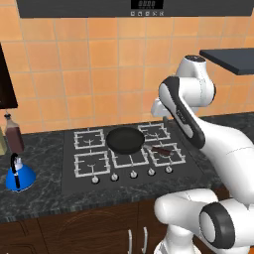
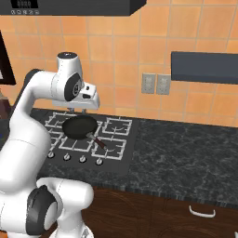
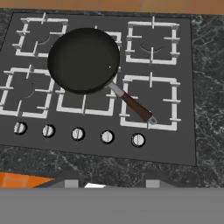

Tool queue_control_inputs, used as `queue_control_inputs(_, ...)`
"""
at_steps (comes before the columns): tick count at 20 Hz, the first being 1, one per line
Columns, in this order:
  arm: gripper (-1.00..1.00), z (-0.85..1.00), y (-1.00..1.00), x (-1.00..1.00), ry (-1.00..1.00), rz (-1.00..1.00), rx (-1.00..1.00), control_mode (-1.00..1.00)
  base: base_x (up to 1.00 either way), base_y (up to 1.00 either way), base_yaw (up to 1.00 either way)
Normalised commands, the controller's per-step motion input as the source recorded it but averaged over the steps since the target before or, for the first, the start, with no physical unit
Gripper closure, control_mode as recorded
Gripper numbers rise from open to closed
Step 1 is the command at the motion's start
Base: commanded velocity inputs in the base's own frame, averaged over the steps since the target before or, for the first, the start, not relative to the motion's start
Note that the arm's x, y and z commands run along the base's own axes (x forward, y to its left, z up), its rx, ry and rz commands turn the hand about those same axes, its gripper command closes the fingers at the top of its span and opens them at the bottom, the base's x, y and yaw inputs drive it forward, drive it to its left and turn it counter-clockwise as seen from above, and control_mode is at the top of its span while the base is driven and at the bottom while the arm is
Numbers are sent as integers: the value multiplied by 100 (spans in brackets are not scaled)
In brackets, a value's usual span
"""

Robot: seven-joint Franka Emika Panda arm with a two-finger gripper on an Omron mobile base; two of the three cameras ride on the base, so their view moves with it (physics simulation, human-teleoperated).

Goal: Pick the kettle from the counter and place it on a stove burner. Then turn the burner on.

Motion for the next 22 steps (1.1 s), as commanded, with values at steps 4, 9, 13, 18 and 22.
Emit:
queue_control_inputs(4,-100,0,0,-6,-2,0,0,-100,0,0,0)
queue_control_inputs(9,-100,0,83,-35,-3,8,-4,-100,0,0,0)
queue_control_inputs(13,-100,-1,100,-22,-2,9,-8,-100,0,0,0)
queue_control_inputs(18,-100,-2,100,-15,-3,3,-7,-100,0,0,0)
queue_control_inputs(22,-100,-11,100,-23,0,11,0,-100,0,0,0)
